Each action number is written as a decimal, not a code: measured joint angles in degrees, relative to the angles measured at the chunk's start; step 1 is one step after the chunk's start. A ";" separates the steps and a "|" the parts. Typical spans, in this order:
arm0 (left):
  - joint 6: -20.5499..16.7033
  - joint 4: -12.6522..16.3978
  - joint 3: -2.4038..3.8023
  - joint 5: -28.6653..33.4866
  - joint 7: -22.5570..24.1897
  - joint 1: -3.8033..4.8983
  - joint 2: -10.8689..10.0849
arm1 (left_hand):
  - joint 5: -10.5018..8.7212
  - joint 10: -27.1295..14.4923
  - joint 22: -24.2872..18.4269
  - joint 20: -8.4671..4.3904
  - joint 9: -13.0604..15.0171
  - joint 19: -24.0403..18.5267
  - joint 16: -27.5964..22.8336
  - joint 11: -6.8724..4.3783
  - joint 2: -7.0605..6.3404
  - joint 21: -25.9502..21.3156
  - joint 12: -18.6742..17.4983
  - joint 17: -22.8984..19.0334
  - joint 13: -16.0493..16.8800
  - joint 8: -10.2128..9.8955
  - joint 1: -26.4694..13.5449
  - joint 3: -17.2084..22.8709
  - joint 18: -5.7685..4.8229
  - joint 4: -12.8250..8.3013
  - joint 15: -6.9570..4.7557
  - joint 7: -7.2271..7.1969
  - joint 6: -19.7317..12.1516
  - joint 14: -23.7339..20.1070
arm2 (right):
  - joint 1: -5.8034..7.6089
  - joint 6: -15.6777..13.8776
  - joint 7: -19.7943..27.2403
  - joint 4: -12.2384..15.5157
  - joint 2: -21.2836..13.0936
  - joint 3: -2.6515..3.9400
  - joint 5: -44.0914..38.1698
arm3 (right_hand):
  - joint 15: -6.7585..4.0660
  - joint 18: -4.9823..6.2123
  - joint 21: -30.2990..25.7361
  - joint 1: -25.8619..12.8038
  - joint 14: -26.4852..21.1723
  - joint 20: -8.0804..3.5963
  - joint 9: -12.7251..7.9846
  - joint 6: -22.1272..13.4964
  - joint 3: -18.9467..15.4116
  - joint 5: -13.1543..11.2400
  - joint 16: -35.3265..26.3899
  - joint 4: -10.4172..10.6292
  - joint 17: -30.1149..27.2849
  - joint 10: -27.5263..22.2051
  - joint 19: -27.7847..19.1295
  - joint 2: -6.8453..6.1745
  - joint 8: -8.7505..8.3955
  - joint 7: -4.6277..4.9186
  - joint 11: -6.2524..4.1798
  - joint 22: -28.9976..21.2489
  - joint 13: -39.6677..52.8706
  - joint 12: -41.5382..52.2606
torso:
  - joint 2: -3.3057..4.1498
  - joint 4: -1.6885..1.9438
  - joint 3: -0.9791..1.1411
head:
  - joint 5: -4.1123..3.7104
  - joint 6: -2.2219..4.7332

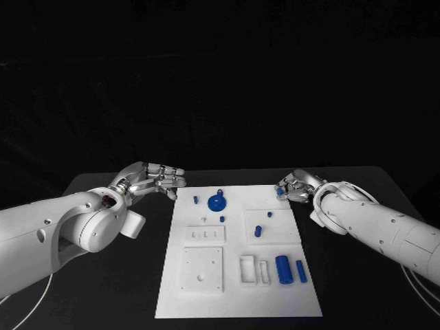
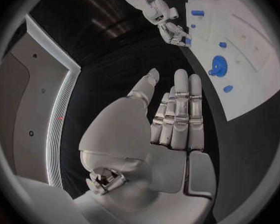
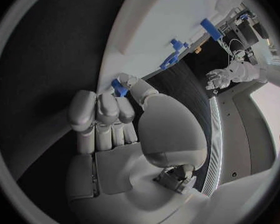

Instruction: Assemble the parts on the task board

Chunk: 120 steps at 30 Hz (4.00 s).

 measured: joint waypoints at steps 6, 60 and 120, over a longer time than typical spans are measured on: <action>0.02 -0.03 0.00 -0.02 -0.05 0.00 -0.01 | 0.00 0.00 0.12 0.00 0.00 0.00 0.00 0.00 0.30 0.00 0.00 0.00 0.00 0.00 -0.30 -0.24 0.00 -0.24 0.20 0.00 0.00 -0.22 | 0.00 -0.31 -0.05 -0.04 -0.01 0.00 -0.05 | 0.19 0.01 0.00 0.00 0.19 0.21 0.00 -0.49 -2.17 0.00 0.00 0.70 0.00 -0.11 -0.21 0.00 0.00 0.49 0.18 0.00 -0.13 0.00 | 0.00 0.00 0.04 | -0.05 0.06; 0.01 -0.23 0.00 -0.42 -0.61 -0.10 -0.08 | -0.22 -0.40 0.27 -0.21 -0.04 -0.21 0.00 0.01 0.61 0.38 0.00 -0.03 0.00 0.00 0.01 -0.19 0.00 -0.61 0.20 0.30 -0.30 -0.22 | -0.36 0.30 0.09 0.34 -0.89 0.04 0.05 | 0.20 -0.02 0.00 0.97 0.18 0.20 0.06 4.61 -2.02 -16.02 0.00 1.14 0.09 0.06 -0.21 3.07 -0.16 -0.92 -0.10 -0.01 -0.42 -0.01 | 0.01 0.01 0.01 | -0.38 -0.02; 5.85 -4.92 -0.43 -12.21 -21.84 1.27 8.37 | -2.44 20.96 10.70 -7.37 46.65 3.67 33.44 -9.94 -2.87 13.02 19.86 10.97 11.08 0.34 -18.29 0.76 -1.80 18.40 -6.81 -9.31 17.11 2.22 | 3.61 2.72 -17.53 31.41 -0.32 -1.93 -14.36 | -0.59 0.00 -0.27 1.67 0.60 -0.63 0.87 5.79 -0.28 -16.42 -0.70 4.87 0.43 0.50 -0.20 2.35 -0.04 -1.34 -0.90 0.01 0.14 -0.26 | -3.26 -2.43 -0.67 | 3.80 -0.62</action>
